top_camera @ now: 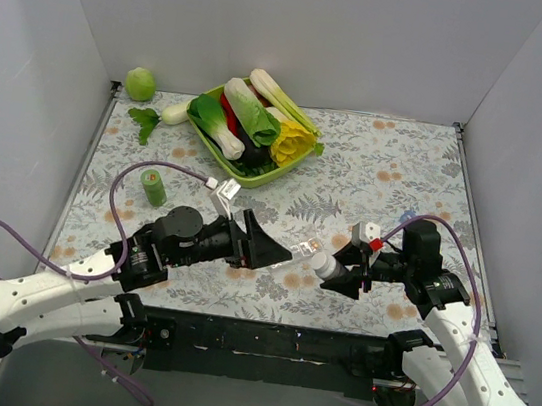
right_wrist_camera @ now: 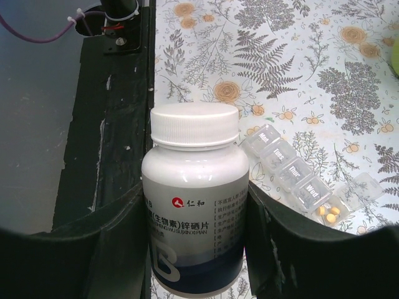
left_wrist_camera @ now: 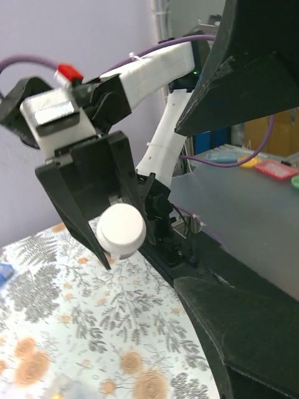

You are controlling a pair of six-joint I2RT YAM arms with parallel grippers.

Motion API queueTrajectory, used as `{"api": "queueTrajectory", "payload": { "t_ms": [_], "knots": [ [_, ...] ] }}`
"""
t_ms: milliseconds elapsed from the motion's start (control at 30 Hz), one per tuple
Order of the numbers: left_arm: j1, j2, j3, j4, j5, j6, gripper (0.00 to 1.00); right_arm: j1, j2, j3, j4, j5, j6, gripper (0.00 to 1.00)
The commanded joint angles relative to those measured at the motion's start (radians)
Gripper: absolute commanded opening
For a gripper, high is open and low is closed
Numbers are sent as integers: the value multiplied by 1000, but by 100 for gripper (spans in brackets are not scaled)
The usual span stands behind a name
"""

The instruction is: Sort the pills into containers

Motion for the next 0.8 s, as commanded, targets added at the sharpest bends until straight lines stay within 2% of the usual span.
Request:
{"api": "queueTrajectory", "payload": {
  "t_ms": [0, 167, 467, 633, 767],
  "knots": [
    [3, 24, -20, 46, -53, -207, 98, 2, 1, 21, 9, 23, -37, 2],
    [2, 131, 43, 23, -53, -325, 98, 2, -2, 15, 9, 49, -50, 2],
    [-34, 349, 181, 6, -59, -369, 97, 2, 7, 16, 13, 55, -48, 2],
    [-58, 433, 264, -91, -90, -355, 87, 2, 2, 15, 13, 55, -45, 2],
    [-66, 483, 298, -157, -96, -330, 70, 2, 4, 15, 16, 53, -45, 2]
  ]
}}
